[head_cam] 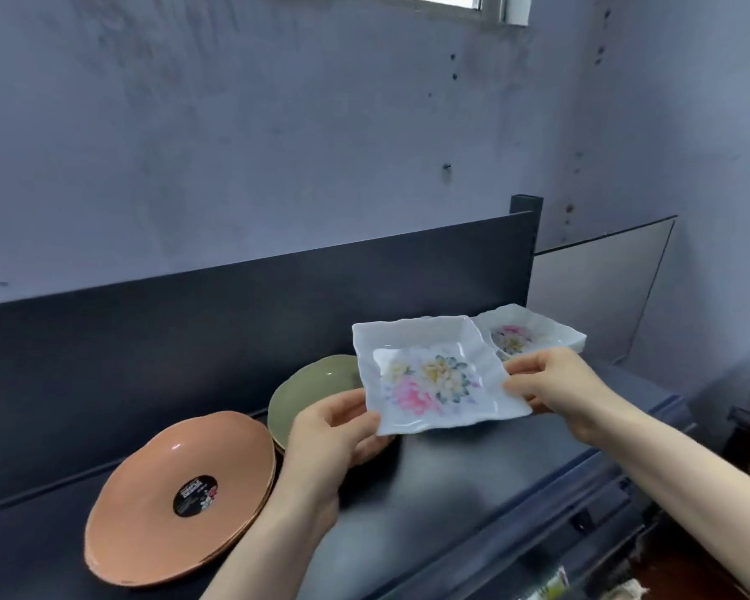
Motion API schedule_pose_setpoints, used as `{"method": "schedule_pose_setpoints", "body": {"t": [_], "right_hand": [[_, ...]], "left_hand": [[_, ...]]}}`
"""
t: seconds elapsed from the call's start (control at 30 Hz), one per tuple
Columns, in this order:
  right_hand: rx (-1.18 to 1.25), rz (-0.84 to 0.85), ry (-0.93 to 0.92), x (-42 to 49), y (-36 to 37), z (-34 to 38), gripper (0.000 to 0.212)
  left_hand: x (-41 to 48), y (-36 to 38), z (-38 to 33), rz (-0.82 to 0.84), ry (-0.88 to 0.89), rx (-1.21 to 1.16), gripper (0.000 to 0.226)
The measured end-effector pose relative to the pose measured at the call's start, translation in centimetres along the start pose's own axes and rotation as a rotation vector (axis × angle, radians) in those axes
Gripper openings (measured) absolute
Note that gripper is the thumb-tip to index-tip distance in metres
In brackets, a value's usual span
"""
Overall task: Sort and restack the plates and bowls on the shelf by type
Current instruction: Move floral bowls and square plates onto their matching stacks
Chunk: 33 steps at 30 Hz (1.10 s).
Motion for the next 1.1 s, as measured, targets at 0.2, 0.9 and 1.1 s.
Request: {"method": "schedule_pose_setpoints", "body": {"t": [0.2, 0.9, 1.1], "right_hand": [[-0.09, -0.02, -0.024, 7.3, -7.1, 1.2, 0.02], [-0.45, -0.05, -0.037, 28.9, -16.8, -2.9, 0.025], [-0.736, -0.161, -0.191, 29.3, -16.1, -2.4, 0.021]], "left_hand": [[5.6, 7.5, -0.3, 0.016, 0.043, 0.114, 0.028], [12.2, 13.9, 1.3, -0.113, 0.259, 1.422, 0.037], [11.6, 14.1, 1.3, -0.137, 0.245, 1.445, 0.034]]}}
Point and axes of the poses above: each hand's wrist, its own x-axis towards the middle knuckle, its own y-axis out of the palm, z = x × y, the point moved 4 cm from there along x, towards the middle knuckle, and after that the axes turned 12 degrees about y, right-handed, at the moved point
